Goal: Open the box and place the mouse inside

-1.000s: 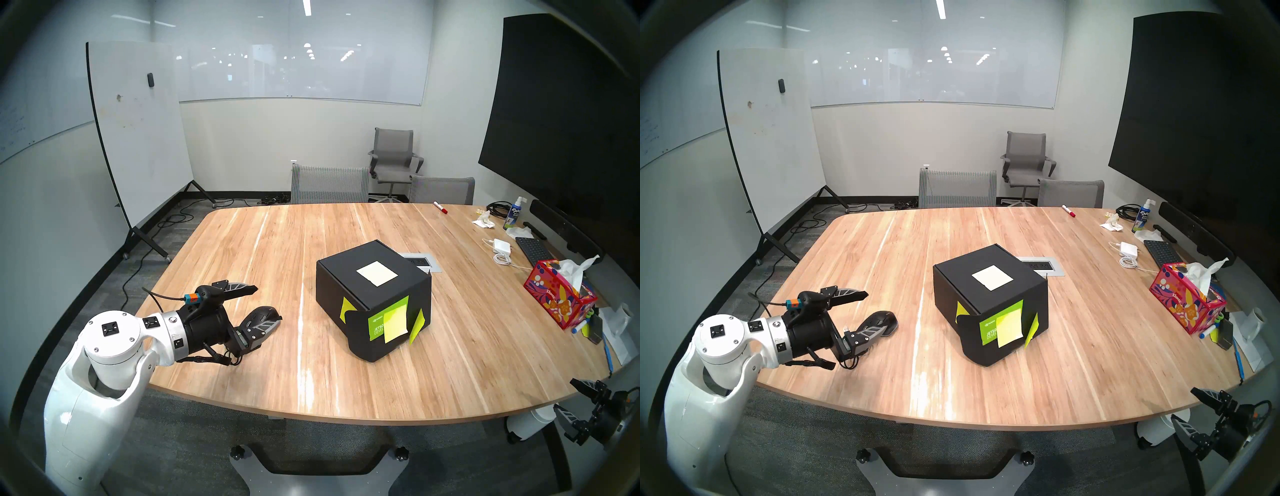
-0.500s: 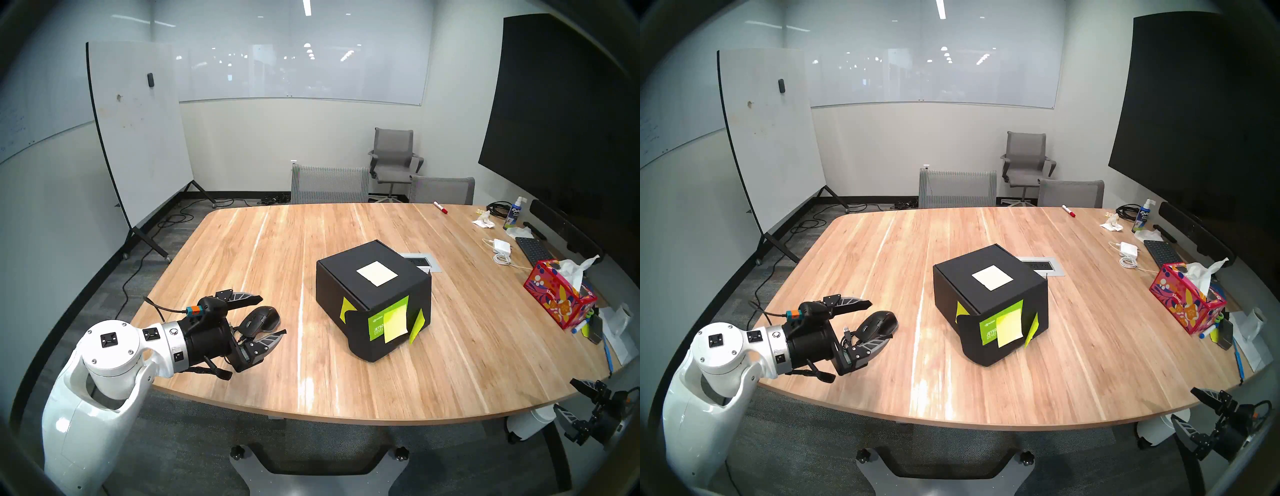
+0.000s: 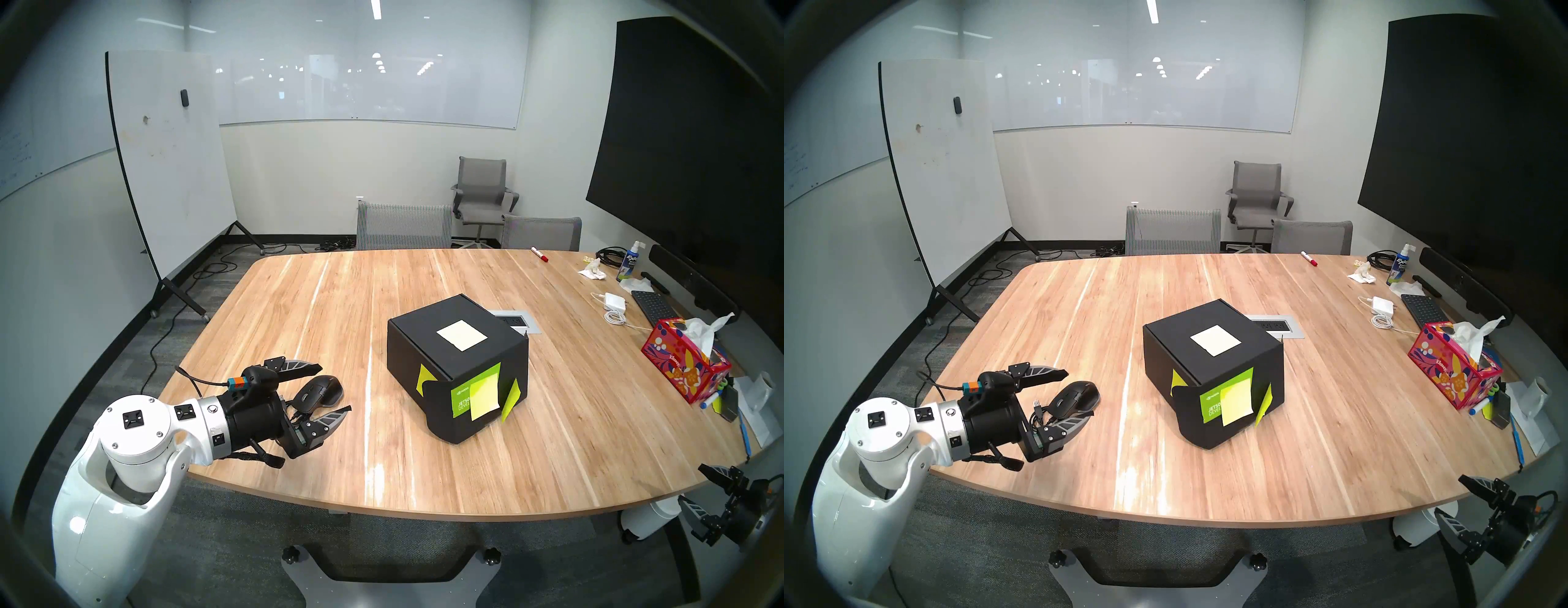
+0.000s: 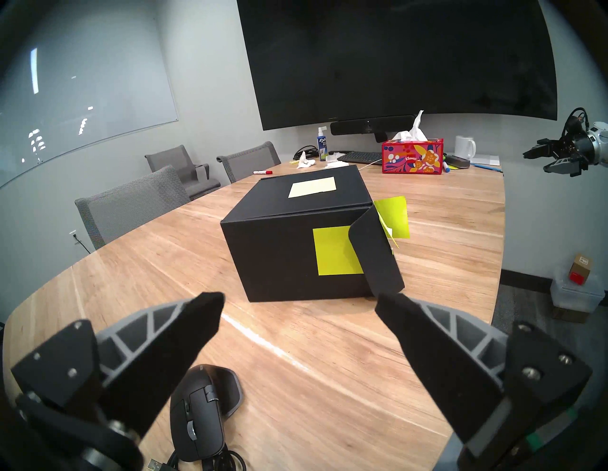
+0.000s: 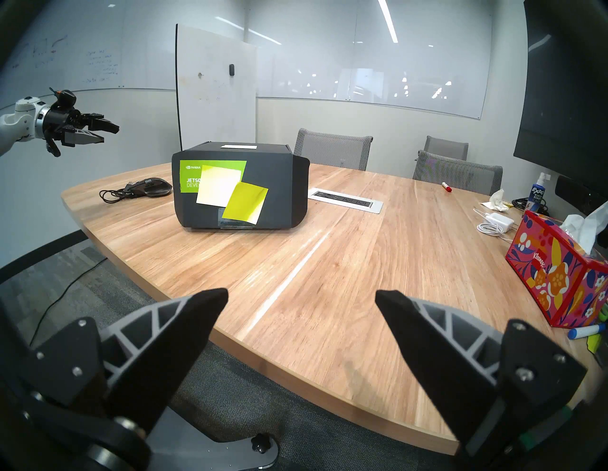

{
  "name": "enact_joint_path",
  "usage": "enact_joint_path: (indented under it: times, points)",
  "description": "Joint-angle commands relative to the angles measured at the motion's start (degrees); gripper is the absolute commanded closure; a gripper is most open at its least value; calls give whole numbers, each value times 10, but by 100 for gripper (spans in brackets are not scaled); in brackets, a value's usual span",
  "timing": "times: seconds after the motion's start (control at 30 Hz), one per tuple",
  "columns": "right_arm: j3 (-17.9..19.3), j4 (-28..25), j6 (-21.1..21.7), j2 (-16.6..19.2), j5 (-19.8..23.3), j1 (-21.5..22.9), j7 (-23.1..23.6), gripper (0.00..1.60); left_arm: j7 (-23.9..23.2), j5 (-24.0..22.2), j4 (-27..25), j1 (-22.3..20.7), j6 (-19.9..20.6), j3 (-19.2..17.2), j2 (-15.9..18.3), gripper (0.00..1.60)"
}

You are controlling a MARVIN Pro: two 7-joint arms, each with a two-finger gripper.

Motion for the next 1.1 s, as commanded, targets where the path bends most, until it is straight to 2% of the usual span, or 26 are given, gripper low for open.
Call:
enact_joint_path:
  times: [0.0,0.6,0.83,0.97,1.07]
  points:
    - [5,-3,0,-1,3,-1,0,0,0,-2,-13,-4,-2,-2,-1,0]
    - [7,-3,2,-2,0,3,3,0,-30,-4,-15,-17,31,8,17,0]
    - [8,-3,2,-3,-1,4,4,0,-31,-1,-11,-26,46,24,17,0]
    - [9,-3,3,-3,-2,5,5,0,-33,-3,-15,-34,76,35,20,0]
    - [9,-3,3,-4,-3,5,6,0,-28,1,-20,-37,82,44,17,0]
